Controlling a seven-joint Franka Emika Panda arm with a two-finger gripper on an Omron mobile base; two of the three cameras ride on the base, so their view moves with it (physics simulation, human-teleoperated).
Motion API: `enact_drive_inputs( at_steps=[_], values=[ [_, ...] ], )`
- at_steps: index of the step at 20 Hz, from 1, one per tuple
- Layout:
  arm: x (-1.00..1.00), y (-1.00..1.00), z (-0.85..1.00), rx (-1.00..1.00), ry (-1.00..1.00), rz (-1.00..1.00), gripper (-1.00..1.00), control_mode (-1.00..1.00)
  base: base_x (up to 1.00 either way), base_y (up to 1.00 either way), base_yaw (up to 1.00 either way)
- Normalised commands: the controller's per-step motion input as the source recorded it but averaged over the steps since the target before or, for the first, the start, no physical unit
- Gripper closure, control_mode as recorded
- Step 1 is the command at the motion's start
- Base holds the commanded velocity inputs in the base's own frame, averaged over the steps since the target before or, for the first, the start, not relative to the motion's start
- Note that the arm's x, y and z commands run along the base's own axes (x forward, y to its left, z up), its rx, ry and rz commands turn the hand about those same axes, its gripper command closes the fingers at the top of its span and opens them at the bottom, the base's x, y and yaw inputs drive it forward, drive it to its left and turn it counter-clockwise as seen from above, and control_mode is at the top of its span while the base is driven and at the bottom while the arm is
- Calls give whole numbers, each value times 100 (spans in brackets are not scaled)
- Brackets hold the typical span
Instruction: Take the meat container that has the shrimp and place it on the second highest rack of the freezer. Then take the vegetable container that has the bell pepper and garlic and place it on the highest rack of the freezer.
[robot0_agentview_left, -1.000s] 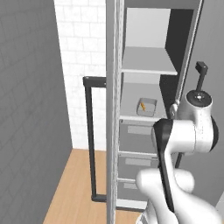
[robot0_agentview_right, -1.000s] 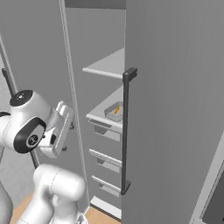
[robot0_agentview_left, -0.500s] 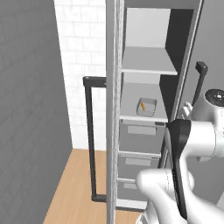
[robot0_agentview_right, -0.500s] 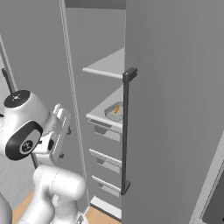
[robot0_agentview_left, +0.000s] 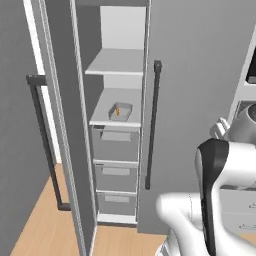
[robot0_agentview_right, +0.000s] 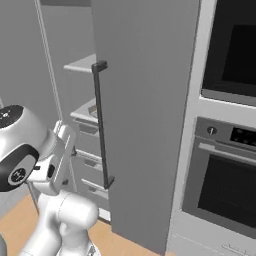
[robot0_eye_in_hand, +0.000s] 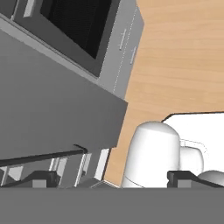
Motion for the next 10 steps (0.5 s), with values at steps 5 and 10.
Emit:
enact_drive_inputs(
  at_steps=[5,10],
  values=[
    [0,0,0,0,0,0,-100,100,0,-100,-27],
    [0,0,0,0,0,0,-100,100,3,-100,-37]
  ],
)
